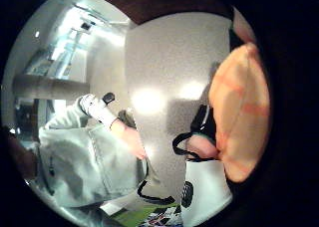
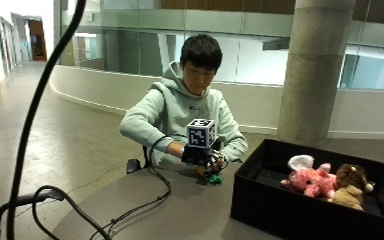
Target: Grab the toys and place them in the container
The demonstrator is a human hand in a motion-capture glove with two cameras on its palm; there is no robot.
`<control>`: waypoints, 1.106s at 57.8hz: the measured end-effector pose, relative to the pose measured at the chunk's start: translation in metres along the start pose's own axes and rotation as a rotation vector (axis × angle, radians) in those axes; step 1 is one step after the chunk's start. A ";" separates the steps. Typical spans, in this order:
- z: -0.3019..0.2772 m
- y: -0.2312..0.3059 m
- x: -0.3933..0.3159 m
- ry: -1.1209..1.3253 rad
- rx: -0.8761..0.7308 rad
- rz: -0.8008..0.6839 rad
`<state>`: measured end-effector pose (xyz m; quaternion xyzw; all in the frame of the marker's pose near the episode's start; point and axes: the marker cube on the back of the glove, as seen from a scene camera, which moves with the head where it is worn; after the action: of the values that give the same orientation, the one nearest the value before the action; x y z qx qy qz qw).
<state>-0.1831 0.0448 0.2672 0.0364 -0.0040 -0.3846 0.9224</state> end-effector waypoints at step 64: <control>-0.227 -0.190 0.040 -0.227 0.436 0.255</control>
<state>-0.2822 -0.1023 0.0264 0.1898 -0.1947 -0.2571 0.9273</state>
